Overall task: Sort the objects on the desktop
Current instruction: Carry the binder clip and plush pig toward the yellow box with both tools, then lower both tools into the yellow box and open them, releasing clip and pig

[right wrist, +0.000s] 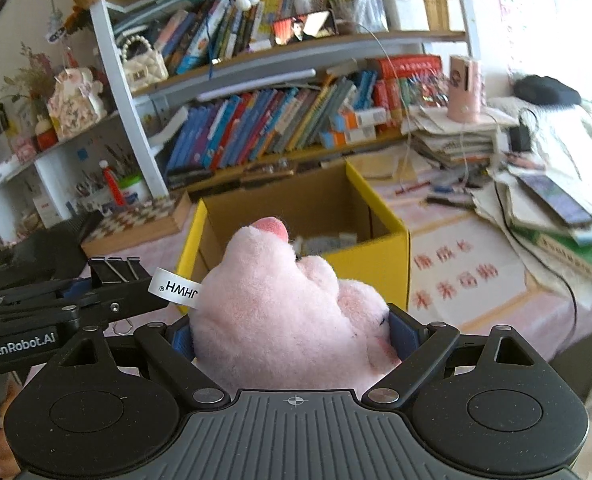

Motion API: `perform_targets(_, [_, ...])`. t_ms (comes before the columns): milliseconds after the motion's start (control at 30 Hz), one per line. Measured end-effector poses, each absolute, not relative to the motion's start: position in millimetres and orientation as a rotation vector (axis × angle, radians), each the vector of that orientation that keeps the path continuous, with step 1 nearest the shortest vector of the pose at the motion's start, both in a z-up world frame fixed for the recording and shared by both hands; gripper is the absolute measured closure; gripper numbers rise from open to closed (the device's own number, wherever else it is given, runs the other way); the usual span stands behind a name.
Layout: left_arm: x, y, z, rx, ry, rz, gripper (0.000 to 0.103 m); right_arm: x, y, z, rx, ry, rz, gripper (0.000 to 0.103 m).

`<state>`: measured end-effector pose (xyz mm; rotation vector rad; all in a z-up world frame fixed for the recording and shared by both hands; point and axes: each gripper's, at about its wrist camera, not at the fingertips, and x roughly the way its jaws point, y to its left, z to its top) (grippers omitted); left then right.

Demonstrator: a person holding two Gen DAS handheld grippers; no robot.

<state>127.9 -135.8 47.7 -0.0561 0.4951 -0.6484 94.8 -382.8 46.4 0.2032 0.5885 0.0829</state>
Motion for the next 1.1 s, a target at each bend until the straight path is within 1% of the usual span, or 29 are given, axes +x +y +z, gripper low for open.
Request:
perform_targets(333, [164.5, -165.5, 53.6, -0.017, 0.461, -0.534, 0.060, 151.8, -412.0, 55.8, 0.171, 0.543, 0.185, 0.011])
perform_targets(633, [214.9, -193.5, 40.6, 0.064, 0.501, -0.463, 0.060, 220.8, -422.2, 51.8, 0.104, 0.558, 0.265, 0.011])
perform_targets(733, [235.3, -203.8, 28.7, 0.090, 0.550, -0.457, 0.060, 247.8, -420.1, 45.1, 0.081, 0.586, 0.292, 0.011])
perform_targets(1100, [283.7, -229.1, -2.6, 0.157, 0.733, -0.438, 0.060, 340.5, -390.9, 14.5, -0.008, 0.804, 0.416, 0.011])
